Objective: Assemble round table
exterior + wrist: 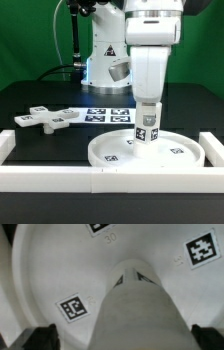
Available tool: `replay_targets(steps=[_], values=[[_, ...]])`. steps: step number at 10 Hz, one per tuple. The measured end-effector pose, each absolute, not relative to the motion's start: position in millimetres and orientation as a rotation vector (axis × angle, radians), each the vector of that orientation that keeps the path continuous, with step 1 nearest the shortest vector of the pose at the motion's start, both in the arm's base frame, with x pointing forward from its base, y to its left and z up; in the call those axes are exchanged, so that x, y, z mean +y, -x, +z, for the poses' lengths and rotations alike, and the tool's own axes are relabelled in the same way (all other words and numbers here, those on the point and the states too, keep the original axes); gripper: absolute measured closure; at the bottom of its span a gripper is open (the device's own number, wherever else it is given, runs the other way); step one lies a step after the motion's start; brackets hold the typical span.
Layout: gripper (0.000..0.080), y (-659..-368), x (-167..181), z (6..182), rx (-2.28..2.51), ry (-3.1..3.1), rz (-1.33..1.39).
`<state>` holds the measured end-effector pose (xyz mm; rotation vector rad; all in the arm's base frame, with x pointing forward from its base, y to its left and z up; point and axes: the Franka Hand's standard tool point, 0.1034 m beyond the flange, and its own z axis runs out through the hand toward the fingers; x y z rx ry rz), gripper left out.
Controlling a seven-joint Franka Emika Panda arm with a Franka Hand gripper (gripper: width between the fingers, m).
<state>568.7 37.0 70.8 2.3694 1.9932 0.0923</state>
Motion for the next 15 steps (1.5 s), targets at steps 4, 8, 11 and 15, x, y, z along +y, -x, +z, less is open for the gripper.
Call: replay_targets(steps=[4, 8, 11, 15], values=[[0.0151, -567.6, 37.9, 71.5, 2.109, -2.243, 0.072], [0.0385, -564.5, 35.2, 69.3, 2.110, -2.253, 0.055], [0.0385, -564.3, 35.0, 69.1, 2.080, -2.283, 0.055], [0.0386, -563.6, 35.2, 68.2, 1.716, -2.585, 0.074]])
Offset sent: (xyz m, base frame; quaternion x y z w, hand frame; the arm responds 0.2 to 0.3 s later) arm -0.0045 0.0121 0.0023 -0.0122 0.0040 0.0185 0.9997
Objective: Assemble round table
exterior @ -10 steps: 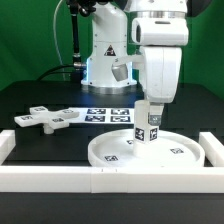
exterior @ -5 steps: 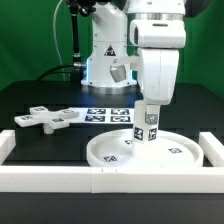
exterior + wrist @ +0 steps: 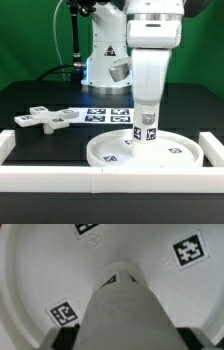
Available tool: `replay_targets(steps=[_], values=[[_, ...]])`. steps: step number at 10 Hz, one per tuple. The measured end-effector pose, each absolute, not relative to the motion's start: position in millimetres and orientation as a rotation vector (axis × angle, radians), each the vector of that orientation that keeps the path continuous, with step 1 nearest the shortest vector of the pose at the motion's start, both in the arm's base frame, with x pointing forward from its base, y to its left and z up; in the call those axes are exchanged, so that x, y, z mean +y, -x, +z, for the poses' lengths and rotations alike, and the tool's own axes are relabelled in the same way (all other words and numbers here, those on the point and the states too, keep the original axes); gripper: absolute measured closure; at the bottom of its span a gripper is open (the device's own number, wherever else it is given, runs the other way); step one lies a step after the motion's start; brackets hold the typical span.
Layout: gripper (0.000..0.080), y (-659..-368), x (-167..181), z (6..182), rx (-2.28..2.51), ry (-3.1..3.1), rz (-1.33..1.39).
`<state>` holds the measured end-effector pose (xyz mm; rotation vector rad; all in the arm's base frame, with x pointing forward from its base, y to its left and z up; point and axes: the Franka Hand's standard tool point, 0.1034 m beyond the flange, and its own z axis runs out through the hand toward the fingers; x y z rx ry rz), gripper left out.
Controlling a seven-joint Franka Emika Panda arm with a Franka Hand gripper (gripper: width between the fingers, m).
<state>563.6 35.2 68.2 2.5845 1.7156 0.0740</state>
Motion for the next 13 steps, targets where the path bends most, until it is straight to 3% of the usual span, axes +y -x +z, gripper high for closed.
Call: replay_targets(steps=[10, 13], values=[[0.0386, -562.6, 41.0, 67.6, 0.584, -3.081, 0.094], [0.0386, -561.4, 39.6, 66.8, -0.017, -3.178, 0.094]])
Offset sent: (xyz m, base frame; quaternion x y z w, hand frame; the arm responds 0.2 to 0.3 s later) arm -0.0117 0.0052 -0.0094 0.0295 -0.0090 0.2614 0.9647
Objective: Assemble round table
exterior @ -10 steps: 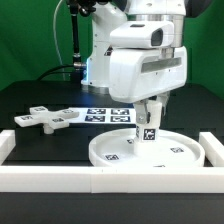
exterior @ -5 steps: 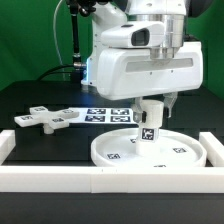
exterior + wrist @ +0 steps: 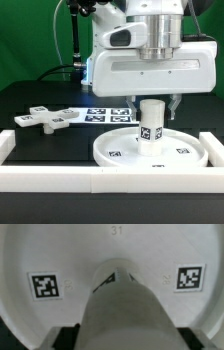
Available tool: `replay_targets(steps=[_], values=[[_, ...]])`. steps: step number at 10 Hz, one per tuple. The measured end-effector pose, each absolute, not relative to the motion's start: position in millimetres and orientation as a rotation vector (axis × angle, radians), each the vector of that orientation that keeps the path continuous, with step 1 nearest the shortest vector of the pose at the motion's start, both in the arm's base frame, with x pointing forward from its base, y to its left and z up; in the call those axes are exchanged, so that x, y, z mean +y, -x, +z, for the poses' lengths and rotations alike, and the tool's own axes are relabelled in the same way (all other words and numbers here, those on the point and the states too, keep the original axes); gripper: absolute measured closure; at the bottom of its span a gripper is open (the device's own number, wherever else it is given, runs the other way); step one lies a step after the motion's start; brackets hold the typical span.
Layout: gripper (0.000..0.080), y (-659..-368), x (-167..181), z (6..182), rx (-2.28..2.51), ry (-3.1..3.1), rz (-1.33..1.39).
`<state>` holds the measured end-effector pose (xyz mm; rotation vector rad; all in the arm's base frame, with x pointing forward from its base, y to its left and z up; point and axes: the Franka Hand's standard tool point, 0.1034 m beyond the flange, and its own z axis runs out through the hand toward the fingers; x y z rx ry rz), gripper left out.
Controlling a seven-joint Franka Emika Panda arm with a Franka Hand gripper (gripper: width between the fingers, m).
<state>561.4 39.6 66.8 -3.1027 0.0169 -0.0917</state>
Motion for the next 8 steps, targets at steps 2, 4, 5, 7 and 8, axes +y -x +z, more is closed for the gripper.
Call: replay_targets(steps=[2, 4, 5, 7, 8], values=[[0.0386, -560.9, 38.6, 66.5, 0.262, 3.083, -0.105], [0.0386, -560.4, 36.1, 66.2, 0.609, 3.005, -0.091], [0.0386, -560.4, 35.5, 66.2, 0.710, 2.976, -0.085], [0.0386, -560.2, 35.5, 66.1, 1.022, 2.863, -0.065], [0.0386, -559.9, 36.8, 66.6, 1.145, 2.809, -0.056]])
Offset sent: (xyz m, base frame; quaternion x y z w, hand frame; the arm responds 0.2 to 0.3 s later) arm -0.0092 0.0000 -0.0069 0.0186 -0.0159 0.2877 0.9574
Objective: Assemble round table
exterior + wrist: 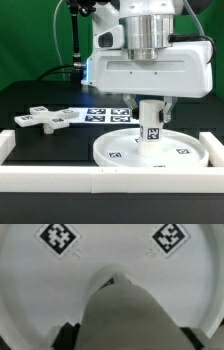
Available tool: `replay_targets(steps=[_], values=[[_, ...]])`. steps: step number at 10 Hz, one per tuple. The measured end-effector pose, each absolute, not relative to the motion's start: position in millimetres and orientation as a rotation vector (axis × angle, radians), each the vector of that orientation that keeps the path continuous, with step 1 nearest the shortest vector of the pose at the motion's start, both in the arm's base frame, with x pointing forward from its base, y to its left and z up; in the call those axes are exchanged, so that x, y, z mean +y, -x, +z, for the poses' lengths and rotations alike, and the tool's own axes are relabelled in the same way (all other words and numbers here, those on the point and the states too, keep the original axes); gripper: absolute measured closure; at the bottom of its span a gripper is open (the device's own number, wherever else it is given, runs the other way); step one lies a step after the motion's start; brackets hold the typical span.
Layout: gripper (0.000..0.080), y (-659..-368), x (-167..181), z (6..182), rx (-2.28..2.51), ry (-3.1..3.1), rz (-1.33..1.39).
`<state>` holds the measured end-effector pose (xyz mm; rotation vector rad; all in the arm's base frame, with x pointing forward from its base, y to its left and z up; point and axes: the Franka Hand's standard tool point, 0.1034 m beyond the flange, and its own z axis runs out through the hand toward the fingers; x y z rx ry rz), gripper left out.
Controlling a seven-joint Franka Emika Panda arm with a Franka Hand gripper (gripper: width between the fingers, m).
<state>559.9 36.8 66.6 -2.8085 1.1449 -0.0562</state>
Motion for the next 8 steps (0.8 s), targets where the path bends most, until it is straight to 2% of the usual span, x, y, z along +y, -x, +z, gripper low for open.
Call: replay_targets(steps=[2, 6, 7, 8], values=[[0.0386, -560.1, 36.2, 66.4, 1.443, 2.653, -0.039], [0.0386, -559.7, 36.4, 65.8, 1.534, 2.584, -0.022], [0.0206, -559.8, 36.0, 65.8, 1.473, 2.620, -0.026], [0.0167, -561.5, 32.2, 67.2, 1.409, 2.657, -0.026]])
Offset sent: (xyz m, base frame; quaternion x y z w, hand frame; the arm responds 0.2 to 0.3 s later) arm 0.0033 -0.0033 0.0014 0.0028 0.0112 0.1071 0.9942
